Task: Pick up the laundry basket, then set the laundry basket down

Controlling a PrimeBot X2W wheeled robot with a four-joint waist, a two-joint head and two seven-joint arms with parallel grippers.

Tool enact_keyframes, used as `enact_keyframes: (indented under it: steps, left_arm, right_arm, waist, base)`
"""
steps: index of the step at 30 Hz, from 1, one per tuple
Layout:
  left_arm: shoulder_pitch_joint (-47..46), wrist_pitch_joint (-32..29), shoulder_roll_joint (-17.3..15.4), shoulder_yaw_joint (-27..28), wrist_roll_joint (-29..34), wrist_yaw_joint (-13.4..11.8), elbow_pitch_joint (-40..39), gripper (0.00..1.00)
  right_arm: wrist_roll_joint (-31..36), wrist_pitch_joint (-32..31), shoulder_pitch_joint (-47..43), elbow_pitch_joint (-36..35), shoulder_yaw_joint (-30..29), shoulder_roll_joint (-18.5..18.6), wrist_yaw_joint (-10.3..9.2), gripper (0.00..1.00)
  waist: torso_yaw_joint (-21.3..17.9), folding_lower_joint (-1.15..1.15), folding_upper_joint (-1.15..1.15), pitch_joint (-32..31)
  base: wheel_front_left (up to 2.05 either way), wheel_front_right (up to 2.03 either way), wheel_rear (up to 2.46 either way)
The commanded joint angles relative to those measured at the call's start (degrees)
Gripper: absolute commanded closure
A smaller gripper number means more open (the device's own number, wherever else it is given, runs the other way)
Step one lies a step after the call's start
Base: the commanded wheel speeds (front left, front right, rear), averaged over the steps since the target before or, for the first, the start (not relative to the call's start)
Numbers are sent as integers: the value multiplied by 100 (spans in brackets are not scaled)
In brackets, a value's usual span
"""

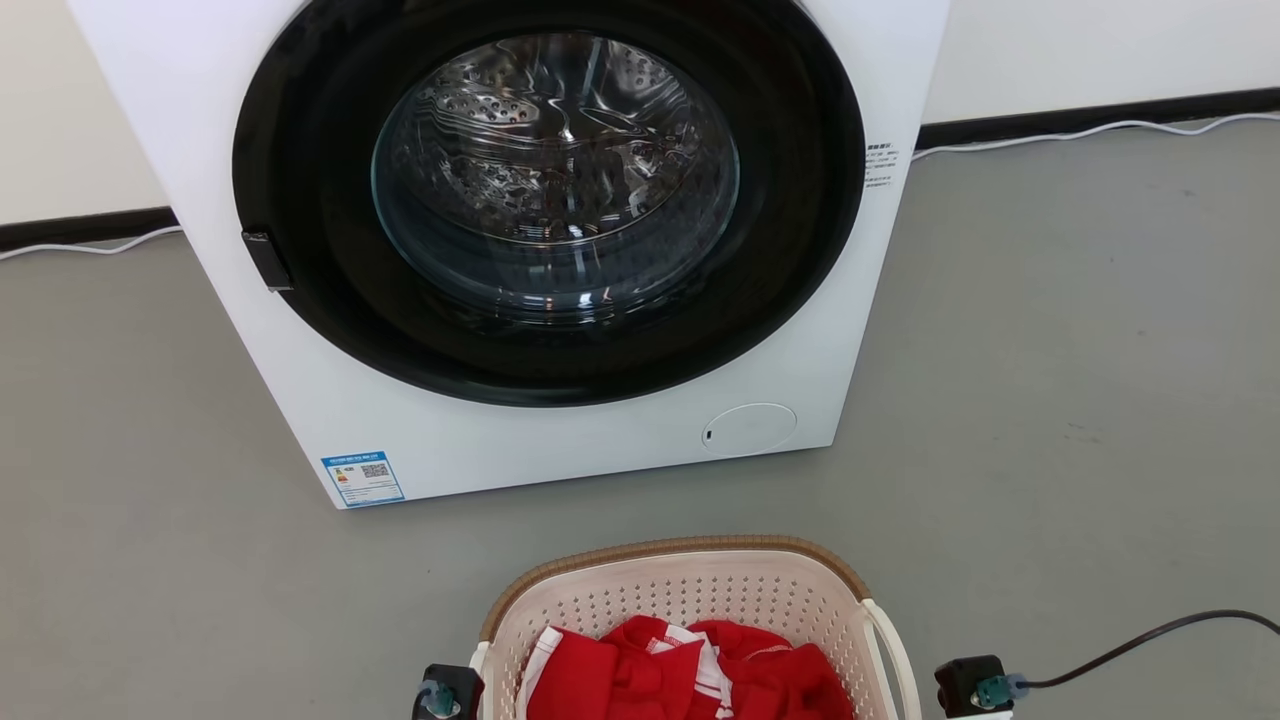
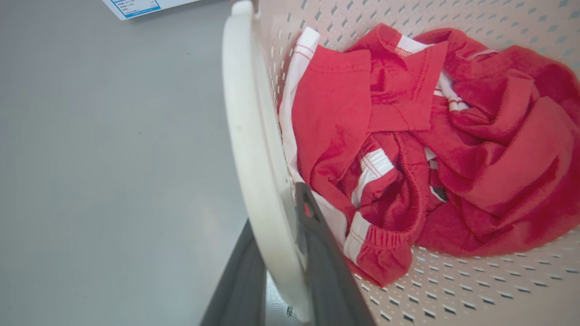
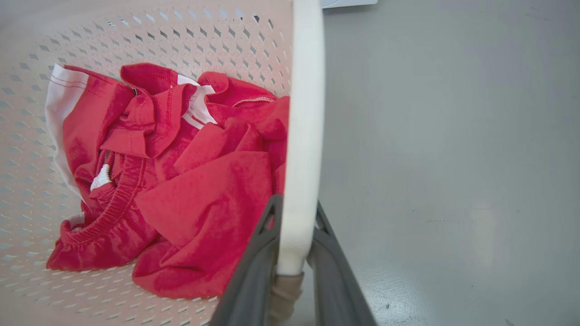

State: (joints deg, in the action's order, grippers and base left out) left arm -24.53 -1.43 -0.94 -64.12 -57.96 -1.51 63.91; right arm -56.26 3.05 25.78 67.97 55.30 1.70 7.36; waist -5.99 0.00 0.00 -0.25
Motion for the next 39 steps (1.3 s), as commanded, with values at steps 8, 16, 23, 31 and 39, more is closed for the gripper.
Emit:
enact_keyframes:
  steps: [8,16,23,31,39]
  left_arm:
    - [-319,52,-194,7,-52,-76,-10,100]
    - [-362,95,-194,-35,-102,-57,37,100]
    - [-438,126,-194,-65,-128,-15,125,100]
    - [-532,155,-194,-110,-155,12,168,100]
    - [-847,233,-194,-137,-136,-17,207,100]
  right_arm:
    - [-108,133,171,38,144,118,13,100]
    - [-191,196,188,51,218,118,13,100]
    - [-263,235,234,46,281,118,13,100]
    - [-349,274,323,39,345,118,13,100]
    - [-388,397,584,48,392,118,13,100]
  waist:
    - [-17,0,0,34]
    - [1,0,0,96]
    - [15,0,0,204]
    - [46,0,0,330]
    - [114,0,0,778]
  base:
    - [0,0,0]
    - [0,0,0]
    - [0,0,0]
    - [0,0,0]
    - [0,0,0]
